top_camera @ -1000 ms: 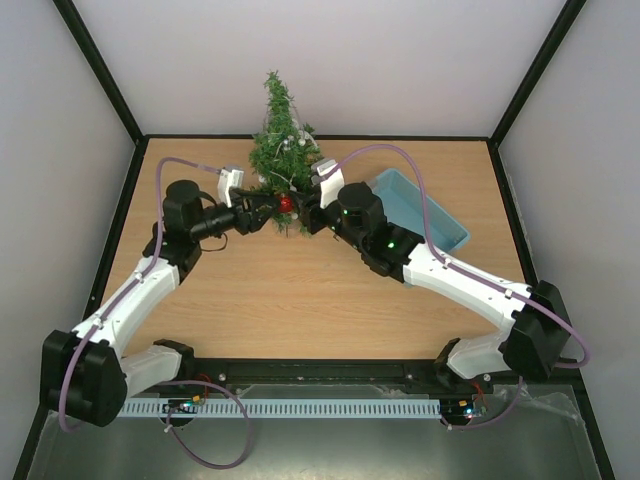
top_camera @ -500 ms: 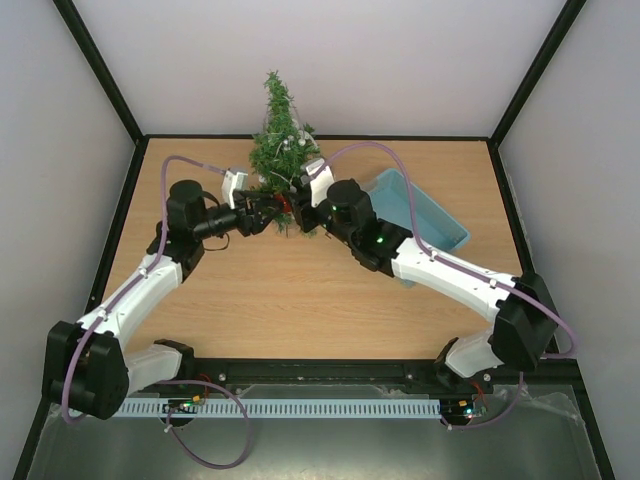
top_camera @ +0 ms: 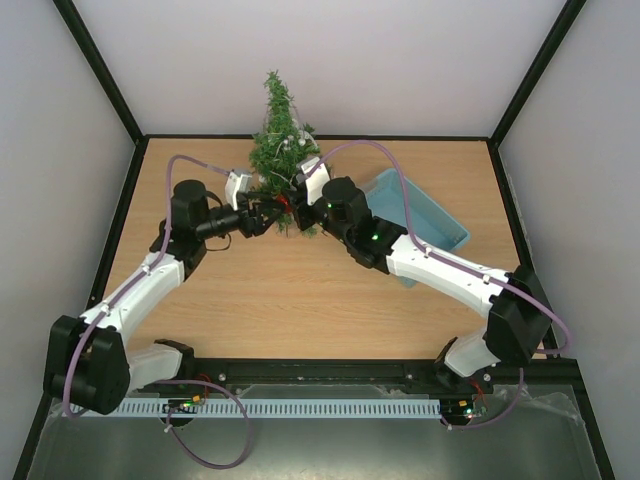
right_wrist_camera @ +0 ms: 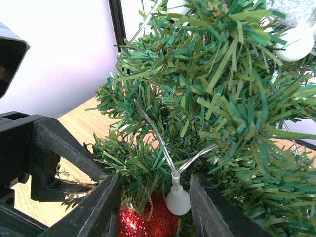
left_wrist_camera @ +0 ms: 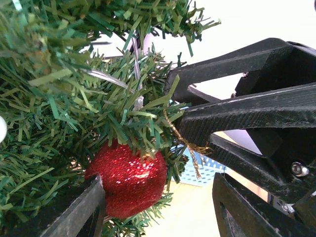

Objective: Decorate the small christmas tree
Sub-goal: Hang the decoration item on the Christmas tree.

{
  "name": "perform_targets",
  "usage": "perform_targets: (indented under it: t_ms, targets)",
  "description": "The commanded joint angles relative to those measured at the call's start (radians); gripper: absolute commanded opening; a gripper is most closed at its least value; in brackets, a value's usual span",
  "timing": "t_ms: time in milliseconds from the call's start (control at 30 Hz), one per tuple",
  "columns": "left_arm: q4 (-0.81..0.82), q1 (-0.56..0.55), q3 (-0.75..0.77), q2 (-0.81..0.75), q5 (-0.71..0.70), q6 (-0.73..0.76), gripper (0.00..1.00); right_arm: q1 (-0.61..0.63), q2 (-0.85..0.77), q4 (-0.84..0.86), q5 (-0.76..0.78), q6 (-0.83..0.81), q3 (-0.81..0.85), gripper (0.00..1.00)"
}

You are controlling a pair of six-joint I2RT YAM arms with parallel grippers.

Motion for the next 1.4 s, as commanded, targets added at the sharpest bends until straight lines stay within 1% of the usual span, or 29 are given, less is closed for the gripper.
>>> perform_targets:
  t_ms: [0,433,667,733,867,1000,1233,1367]
  targets:
    - [0.016,-0.013,0.004,0.024,0.017,0.03,0.61,-0.003,0.012,0.027,0.023,-0.017,0.03,0.36]
    - [0.048,-0.063,-0.008,0.041,0.011,0.026,0.6,-0.003,0.017,0.036,0.037,-0.018,0.025,0.36]
    - [0.055,-0.086,-0.033,-0.014,0.009,0.011,0.6,-0.003,0.018,0.039,0.032,-0.013,0.026,0.36]
    - [0.056,-0.087,-0.045,-0.04,-0.007,0.004,0.6,-0.004,0.017,0.04,0.032,-0.011,0.026,0.36]
    - [0.025,-0.1,-0.063,-0.069,-0.096,0.04,0.6,-0.003,0.017,0.043,0.032,-0.005,0.023,0.36]
    - [0.045,-0.1,-0.073,-0.08,-0.152,0.043,0.6,-0.004,0.015,0.041,0.035,-0.001,0.018,0.36]
    - [0.025,-0.1,-0.031,-0.046,-0.175,0.08,0.61,-0.004,0.015,0.048,0.031,0.006,0.017,0.36]
    - [0.043,-0.102,-0.037,-0.046,-0.201,0.092,0.62,-0.003,0.015,0.05,0.031,0.007,0.018,0.36]
